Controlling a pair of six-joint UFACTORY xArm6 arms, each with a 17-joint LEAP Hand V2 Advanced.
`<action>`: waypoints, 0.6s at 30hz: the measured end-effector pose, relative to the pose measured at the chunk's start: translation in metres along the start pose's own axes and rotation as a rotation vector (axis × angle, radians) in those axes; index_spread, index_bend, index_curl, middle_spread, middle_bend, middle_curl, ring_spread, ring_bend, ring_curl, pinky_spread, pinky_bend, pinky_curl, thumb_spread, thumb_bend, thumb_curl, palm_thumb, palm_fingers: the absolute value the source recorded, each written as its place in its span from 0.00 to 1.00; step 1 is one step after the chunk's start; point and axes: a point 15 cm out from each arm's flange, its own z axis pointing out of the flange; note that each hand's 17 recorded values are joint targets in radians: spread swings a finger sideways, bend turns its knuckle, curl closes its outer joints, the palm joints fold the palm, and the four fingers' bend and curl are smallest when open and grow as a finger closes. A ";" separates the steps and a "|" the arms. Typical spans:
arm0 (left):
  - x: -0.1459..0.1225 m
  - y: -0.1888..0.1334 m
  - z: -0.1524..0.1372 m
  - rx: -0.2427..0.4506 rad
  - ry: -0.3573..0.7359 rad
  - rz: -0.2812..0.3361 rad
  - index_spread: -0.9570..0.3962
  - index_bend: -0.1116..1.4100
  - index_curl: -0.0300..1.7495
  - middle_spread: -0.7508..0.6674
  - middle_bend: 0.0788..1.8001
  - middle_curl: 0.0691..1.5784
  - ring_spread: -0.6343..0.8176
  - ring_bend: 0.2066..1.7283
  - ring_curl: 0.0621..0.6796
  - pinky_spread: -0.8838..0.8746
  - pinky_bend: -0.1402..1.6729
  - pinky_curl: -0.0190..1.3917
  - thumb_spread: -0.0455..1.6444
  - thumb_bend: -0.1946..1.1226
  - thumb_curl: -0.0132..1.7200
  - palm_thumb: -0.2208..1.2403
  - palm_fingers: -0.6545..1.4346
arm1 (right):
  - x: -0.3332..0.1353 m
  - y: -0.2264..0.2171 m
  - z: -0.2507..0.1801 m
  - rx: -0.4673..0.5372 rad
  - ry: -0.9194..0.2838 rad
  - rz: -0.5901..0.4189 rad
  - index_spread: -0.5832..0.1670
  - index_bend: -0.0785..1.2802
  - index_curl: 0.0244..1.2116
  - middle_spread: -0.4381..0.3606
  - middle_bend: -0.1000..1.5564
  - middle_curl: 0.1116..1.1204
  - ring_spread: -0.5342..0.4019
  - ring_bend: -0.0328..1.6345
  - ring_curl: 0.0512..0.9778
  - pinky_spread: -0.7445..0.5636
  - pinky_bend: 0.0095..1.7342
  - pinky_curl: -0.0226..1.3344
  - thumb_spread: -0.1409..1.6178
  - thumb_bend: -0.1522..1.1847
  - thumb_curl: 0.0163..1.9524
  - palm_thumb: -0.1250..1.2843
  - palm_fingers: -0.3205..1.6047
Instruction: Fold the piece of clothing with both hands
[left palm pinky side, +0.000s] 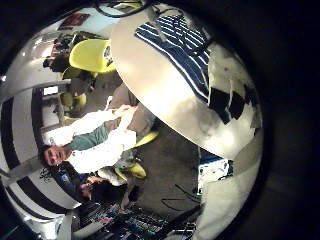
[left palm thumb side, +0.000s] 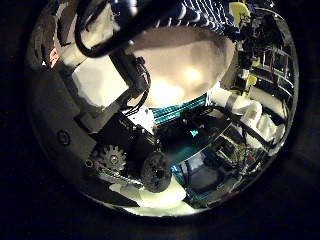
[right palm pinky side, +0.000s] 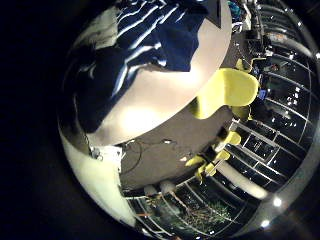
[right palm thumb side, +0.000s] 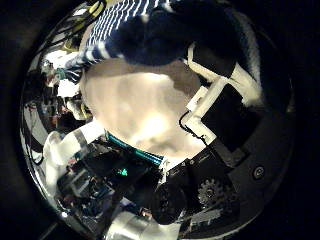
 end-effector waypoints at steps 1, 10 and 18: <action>0.000 0.002 -0.003 -0.002 0.002 0.002 0.17 0.19 0.77 0.05 0.41 0.62 0.08 0.64 0.73 0.10 0.61 0.52 0.66 0.13 0.30 0.68 0.81 | 0.001 0.001 -0.006 0.012 0.001 0.004 0.21 0.81 0.73 0.20 0.79 0.90 0.29 0.88 0.77 0.40 0.77 0.66 0.78 0.11 0.28 0.80 0.59; -0.006 -0.002 -0.023 0.010 0.018 -0.009 0.17 0.18 0.77 0.04 0.41 0.62 0.08 0.64 0.74 0.10 0.61 0.52 0.66 0.13 0.30 0.68 0.81 | 0.017 -0.021 -0.061 0.106 0.012 0.034 0.22 0.82 0.80 0.22 0.82 0.92 0.30 0.91 0.81 0.41 0.78 0.73 0.80 0.11 0.28 0.76 0.56; 0.026 -0.026 0.017 0.048 0.099 0.015 0.25 0.15 0.70 0.15 0.23 0.57 0.15 0.51 0.70 0.14 0.60 0.55 0.65 0.10 0.26 0.51 0.45 | 0.015 -0.025 -0.046 0.058 -0.001 0.027 0.23 0.82 0.84 0.24 0.84 0.91 0.31 0.92 0.82 0.41 0.78 0.78 0.81 0.11 0.29 0.76 0.55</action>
